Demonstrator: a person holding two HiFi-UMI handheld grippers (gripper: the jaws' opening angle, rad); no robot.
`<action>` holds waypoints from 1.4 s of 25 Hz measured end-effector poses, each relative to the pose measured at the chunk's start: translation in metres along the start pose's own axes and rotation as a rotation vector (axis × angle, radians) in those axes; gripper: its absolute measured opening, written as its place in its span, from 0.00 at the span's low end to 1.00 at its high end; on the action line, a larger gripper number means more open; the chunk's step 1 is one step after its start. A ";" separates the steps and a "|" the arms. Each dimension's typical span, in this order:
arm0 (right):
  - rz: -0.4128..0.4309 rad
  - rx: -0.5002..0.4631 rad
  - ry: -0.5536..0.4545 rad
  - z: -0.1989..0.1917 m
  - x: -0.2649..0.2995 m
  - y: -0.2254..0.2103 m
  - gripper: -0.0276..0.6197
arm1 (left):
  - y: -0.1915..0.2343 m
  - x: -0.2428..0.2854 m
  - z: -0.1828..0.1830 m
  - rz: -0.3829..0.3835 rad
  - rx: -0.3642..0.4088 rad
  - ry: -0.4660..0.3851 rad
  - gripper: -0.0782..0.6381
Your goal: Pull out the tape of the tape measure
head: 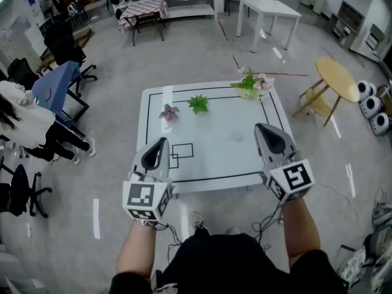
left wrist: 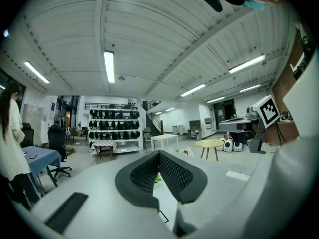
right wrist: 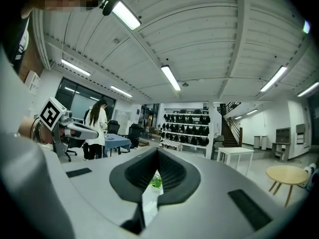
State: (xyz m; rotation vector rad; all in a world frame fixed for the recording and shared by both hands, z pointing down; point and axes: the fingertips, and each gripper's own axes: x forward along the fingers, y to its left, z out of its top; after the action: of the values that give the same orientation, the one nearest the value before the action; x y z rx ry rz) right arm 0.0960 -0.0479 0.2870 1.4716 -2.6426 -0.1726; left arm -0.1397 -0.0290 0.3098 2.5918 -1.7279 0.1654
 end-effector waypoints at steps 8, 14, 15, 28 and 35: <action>0.084 0.051 0.010 -0.017 -0.063 -0.013 0.04 | -0.085 -0.028 -0.007 0.018 -0.046 0.021 0.11; 0.144 0.078 0.047 -0.042 -0.106 -0.016 0.04 | -0.146 -0.055 -0.030 0.013 -0.099 0.066 0.11; 0.153 0.084 0.054 -0.047 -0.110 -0.016 0.04 | -0.153 -0.060 -0.035 0.014 -0.109 0.074 0.11; 0.231 0.122 0.112 -0.064 -0.113 0.029 0.04 | -0.162 -0.102 -0.054 0.035 -0.152 0.109 0.11; 0.156 0.130 0.120 -0.054 -0.099 0.069 0.04 | -0.117 -0.116 -0.059 -0.020 -0.146 0.117 0.11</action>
State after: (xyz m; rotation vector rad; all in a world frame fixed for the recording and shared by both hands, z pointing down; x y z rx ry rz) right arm 0.0980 0.0699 0.3471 1.2591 -2.6998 0.0999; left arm -0.0804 0.1277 0.3617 2.4433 -1.6114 0.1803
